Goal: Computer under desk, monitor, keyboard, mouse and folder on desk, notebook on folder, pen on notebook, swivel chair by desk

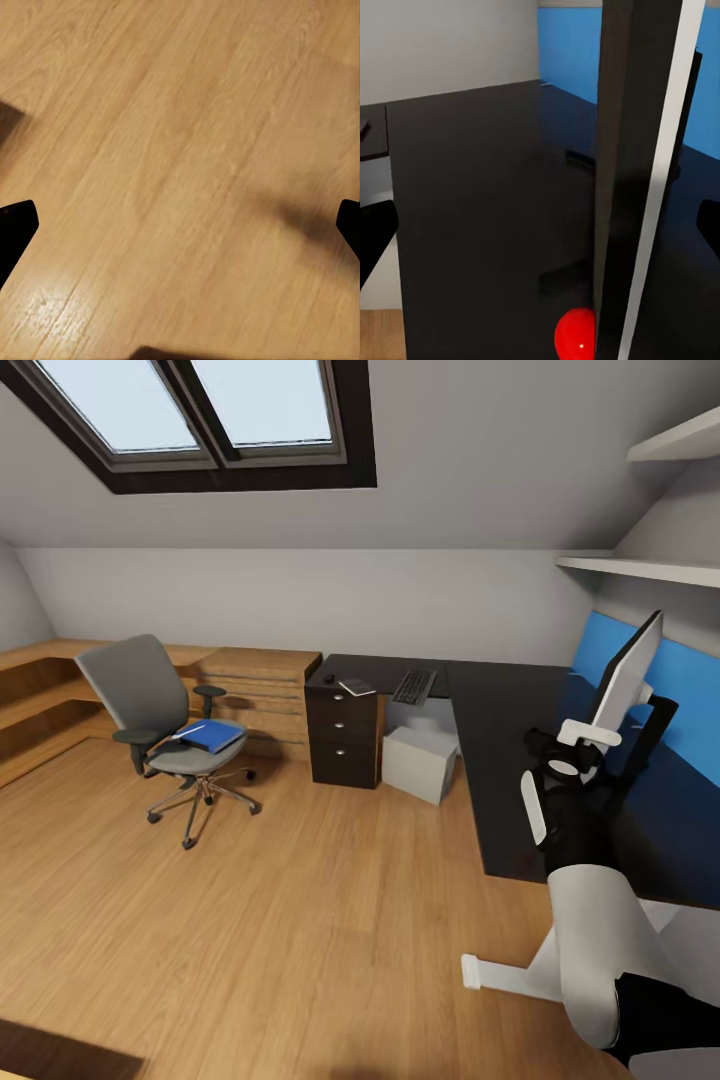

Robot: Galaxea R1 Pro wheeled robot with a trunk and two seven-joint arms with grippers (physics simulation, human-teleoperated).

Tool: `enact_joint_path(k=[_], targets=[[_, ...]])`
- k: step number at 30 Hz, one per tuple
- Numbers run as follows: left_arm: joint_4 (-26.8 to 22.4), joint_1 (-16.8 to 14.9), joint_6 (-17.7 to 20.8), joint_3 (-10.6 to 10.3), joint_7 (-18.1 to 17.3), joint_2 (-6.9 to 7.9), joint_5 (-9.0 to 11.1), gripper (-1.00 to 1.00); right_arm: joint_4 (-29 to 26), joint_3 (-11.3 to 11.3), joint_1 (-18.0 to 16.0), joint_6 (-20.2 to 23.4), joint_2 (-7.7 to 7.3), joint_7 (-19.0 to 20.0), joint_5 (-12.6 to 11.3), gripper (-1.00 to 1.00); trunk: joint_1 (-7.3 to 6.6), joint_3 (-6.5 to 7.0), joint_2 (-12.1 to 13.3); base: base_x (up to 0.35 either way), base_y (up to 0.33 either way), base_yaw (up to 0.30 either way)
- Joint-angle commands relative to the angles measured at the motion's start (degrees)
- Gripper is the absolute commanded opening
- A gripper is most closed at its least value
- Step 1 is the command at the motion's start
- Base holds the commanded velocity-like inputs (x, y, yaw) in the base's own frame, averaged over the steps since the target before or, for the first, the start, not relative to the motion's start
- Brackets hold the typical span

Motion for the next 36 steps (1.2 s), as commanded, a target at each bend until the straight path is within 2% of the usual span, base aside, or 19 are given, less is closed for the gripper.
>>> enact_joint_path(k=[1, 36], targets=[[0.04, -0.03, -0.17, -0.04, 0.02, -0.01, 0.33, 1.00, -0.06, -0.04, -0.02, 0.53, 0.01, -0.02, 0.59, 1.00, 0.00, -0.05, -0.03, 0.021, 0.003, 0.000], [0.07, -0.03, -0.08, -0.04, 0.04, -0.02, 0.32, 1.00, -0.11, -0.13, 0.32, 0.62, -0.90, -0.15, 0.51, 1.00, 0.00, -0.05, -0.03, 0.002, 0.000, 0.000]])
